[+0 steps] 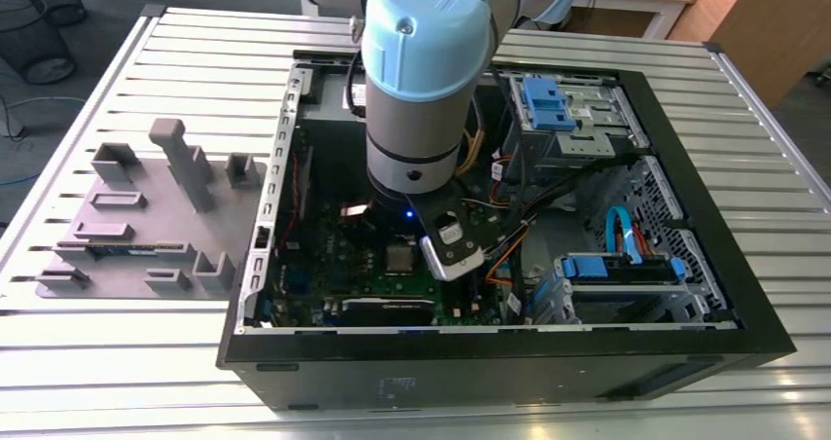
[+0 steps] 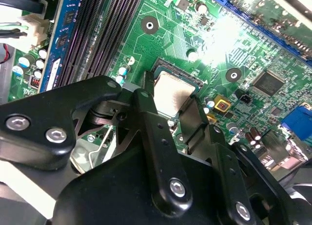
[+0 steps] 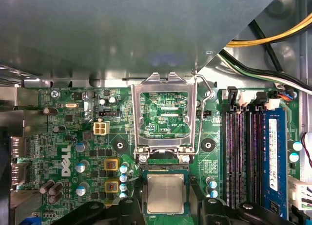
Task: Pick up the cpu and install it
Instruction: 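Place the cpu into insertion slot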
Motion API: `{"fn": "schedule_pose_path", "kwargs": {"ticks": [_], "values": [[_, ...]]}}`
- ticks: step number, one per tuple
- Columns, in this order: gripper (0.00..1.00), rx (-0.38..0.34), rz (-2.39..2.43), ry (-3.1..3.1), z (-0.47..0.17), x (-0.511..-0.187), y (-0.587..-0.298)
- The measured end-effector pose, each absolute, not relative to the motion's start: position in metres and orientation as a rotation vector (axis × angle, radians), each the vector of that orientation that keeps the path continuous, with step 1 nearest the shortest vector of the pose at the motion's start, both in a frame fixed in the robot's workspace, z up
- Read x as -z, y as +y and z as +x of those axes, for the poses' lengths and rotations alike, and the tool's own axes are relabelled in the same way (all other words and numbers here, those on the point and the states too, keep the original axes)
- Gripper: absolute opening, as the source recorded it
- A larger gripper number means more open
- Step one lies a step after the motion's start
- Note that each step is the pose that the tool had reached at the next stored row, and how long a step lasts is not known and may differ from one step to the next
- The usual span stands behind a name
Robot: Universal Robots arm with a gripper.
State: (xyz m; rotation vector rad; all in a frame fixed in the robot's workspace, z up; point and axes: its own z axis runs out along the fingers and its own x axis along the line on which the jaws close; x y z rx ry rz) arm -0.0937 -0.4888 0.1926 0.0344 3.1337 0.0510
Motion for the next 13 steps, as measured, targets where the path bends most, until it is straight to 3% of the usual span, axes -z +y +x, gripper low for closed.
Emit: {"fn": "schedule_pose_path", "kwargs": {"ticks": [13], "values": [[0.45, -0.053, 0.034, 3.134, -0.0954, -0.1886, -0.4890]]}}
